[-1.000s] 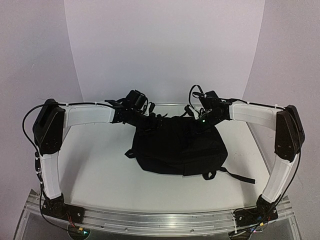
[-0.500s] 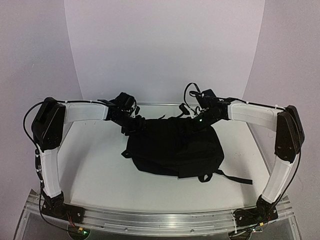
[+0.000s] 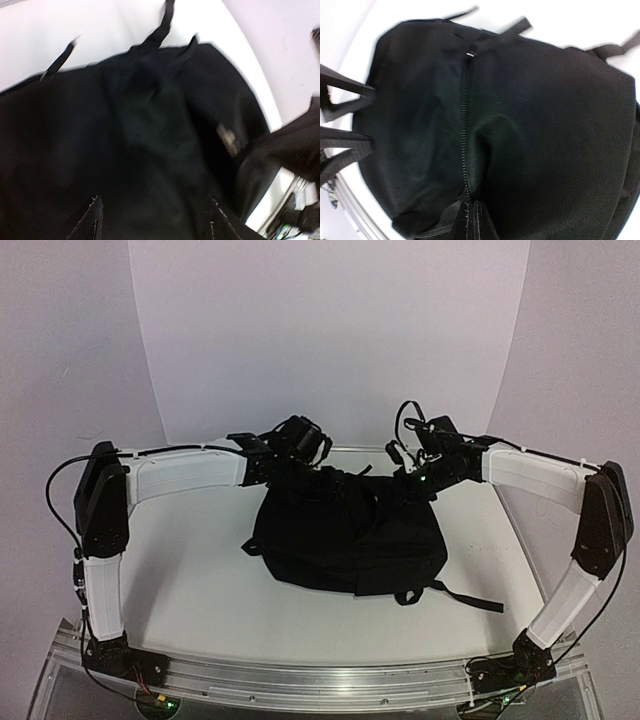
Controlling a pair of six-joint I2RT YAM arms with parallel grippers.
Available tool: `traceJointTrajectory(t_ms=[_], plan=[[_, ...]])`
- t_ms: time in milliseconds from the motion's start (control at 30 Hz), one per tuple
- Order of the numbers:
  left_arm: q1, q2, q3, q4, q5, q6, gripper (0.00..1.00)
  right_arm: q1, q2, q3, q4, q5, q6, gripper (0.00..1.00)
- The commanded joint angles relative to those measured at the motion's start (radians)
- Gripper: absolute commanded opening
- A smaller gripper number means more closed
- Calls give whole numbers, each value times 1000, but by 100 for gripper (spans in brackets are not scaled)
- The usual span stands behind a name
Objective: Pack the student bag
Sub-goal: Adjust the student bag at the center of the board.
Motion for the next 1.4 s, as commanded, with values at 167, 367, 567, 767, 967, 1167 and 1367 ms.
traceJointTrajectory(t_ms=[167, 367, 567, 767, 967, 1167, 1367], plan=[[-57, 213, 280, -71, -146, -102, 62, -4, 41, -55, -18, 98, 37, 0], [-82, 292, 365, -105, -207, -104, 62, -5, 49, -58, -1, 60, 44, 0], [-106, 373, 477, -176, -291, -111, 77, -4, 46, -58, 6, 37, 51, 0], [-111, 509, 689, -382, -362, -159, 77, -4, 39, -59, 14, 6, 59, 0], [-112, 574, 762, -502, -399, -179, 63, -4, 28, -54, 27, -78, 72, 0], [-108, 481, 643, -453, -386, -158, 26, -5, 18, -58, 42, -134, 78, 0], [-106, 192, 344, -167, -250, -39, 8, 4, 1, -58, 52, -185, 70, 0]])
